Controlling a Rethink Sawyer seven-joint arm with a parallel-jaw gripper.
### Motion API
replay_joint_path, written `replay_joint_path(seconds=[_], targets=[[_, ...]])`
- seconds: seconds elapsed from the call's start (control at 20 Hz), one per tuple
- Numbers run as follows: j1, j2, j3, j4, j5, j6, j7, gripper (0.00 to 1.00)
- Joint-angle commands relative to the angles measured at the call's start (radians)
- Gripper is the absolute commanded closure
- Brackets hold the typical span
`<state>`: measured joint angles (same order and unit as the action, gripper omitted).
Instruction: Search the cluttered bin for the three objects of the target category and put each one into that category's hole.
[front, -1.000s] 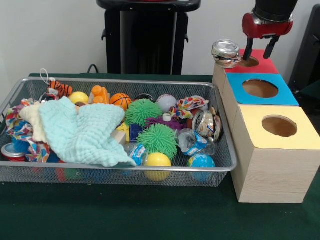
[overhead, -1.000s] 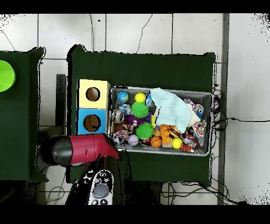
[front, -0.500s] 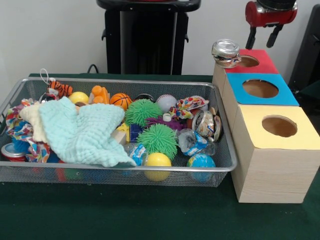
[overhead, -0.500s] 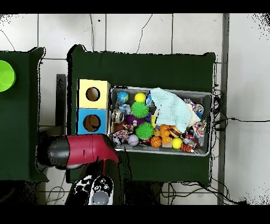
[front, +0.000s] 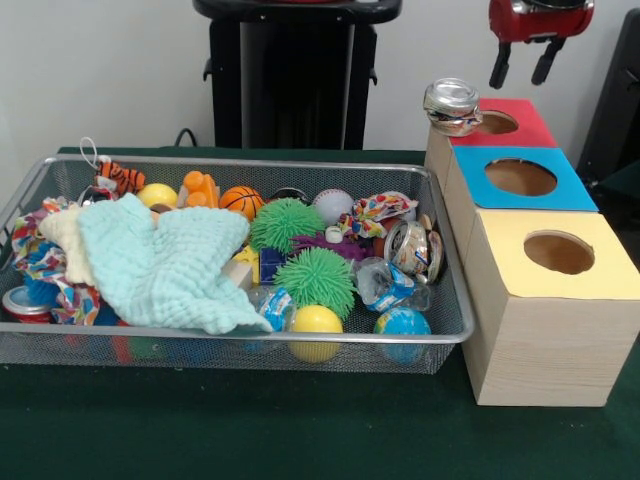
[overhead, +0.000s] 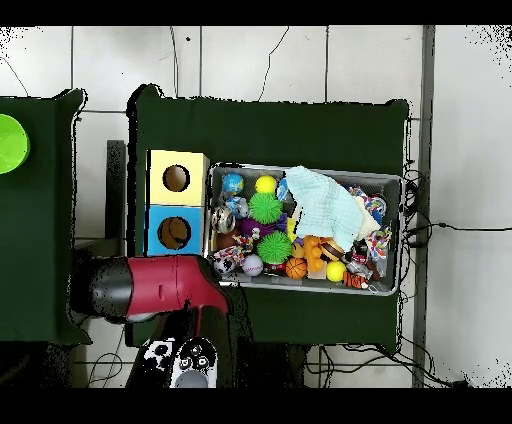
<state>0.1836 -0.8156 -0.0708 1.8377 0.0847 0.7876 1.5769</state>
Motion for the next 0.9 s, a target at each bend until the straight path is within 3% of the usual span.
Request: replay_joint_path(seconds=[0.05, 0.4, 0.45, 0.6, 0.7, 0.8, 0.9], targets=[[-0.024, 0.006, 0.011, 0.097, 0.032, 0.056, 0.203, 0.0], [-0.038, 0.013, 0.028, 0.163, 0.031, -0.019, 0.17, 0.0], [-0.042, 0.013, 0.034, 0.172, 0.035, -0.033, 0.166, 1.0], [-0.04, 0.011, 0.028, 0.193, 0.086, -0.036, 0.226, 1.0], [-0.068, 0.011, 0.093, 0.185, 0.072, -0.038, 0.109, 1.0], [-0.074, -0.019, 0.118, 0.22, 0.135, -0.019, 0.12, 1.0], [-0.073, -0.027, 0.12, 0.232, 0.146, -0.014, 0.126, 1.0]])
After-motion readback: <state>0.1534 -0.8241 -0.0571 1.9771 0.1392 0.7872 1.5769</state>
